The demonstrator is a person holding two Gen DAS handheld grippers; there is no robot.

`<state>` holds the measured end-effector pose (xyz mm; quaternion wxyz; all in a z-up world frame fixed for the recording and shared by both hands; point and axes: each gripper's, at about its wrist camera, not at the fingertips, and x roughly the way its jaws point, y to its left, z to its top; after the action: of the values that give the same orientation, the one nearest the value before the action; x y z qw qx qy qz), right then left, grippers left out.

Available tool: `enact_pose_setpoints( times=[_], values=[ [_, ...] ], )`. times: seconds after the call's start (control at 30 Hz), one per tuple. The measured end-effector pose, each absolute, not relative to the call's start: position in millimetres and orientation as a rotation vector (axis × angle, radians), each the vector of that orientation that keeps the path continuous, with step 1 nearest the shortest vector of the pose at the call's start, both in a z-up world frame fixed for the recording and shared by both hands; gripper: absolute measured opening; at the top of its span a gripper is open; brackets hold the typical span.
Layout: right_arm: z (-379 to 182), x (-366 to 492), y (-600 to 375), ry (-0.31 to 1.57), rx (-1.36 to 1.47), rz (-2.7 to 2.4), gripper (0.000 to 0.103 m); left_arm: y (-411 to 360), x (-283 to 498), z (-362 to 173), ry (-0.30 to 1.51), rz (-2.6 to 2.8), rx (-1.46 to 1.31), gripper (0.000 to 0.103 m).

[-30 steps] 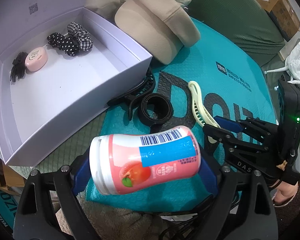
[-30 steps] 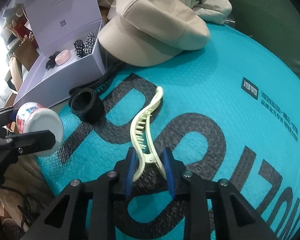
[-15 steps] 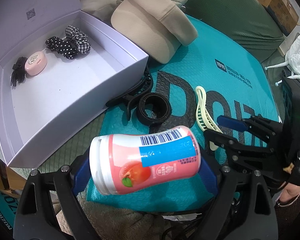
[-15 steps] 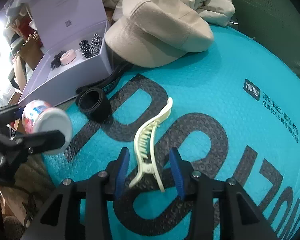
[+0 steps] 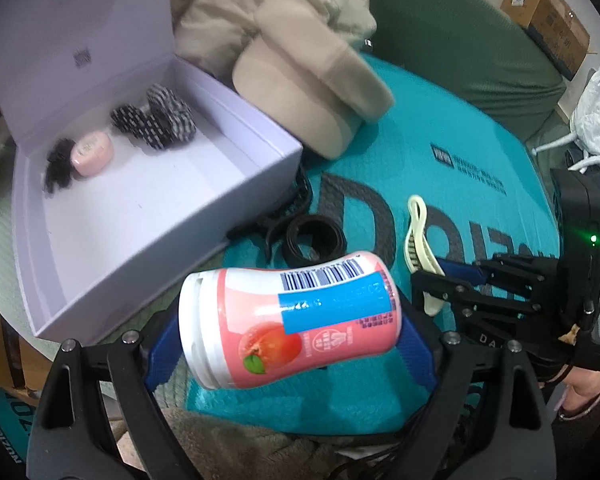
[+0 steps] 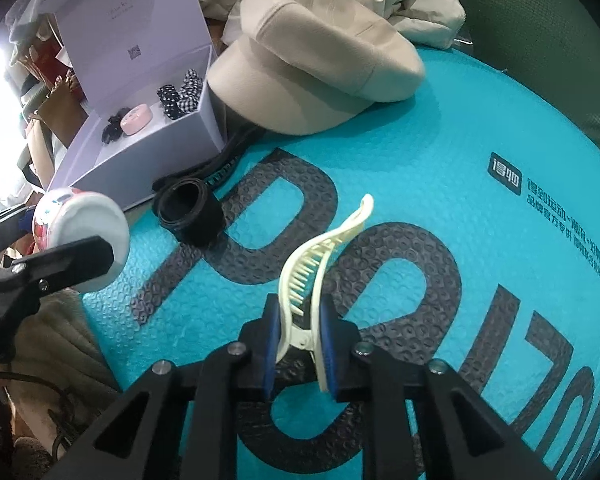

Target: Organize objects

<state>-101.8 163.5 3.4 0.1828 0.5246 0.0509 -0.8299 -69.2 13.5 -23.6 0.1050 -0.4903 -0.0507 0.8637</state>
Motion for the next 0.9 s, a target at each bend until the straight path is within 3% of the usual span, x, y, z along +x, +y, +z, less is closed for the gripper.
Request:
enact_pose_setpoints(
  times=[0.73, 0.9],
  values=[
    [47, -100, 121, 0.220, 1.329, -2.315, 0.019, -16, -65, -11, -0.306, 2.636, -1.379, 0.089],
    [59, -106, 109, 0.259, 1.284, -2.310, 0.019, -19, -65, -3, -0.272, 2.669, -1.367, 0.089]
  ],
)
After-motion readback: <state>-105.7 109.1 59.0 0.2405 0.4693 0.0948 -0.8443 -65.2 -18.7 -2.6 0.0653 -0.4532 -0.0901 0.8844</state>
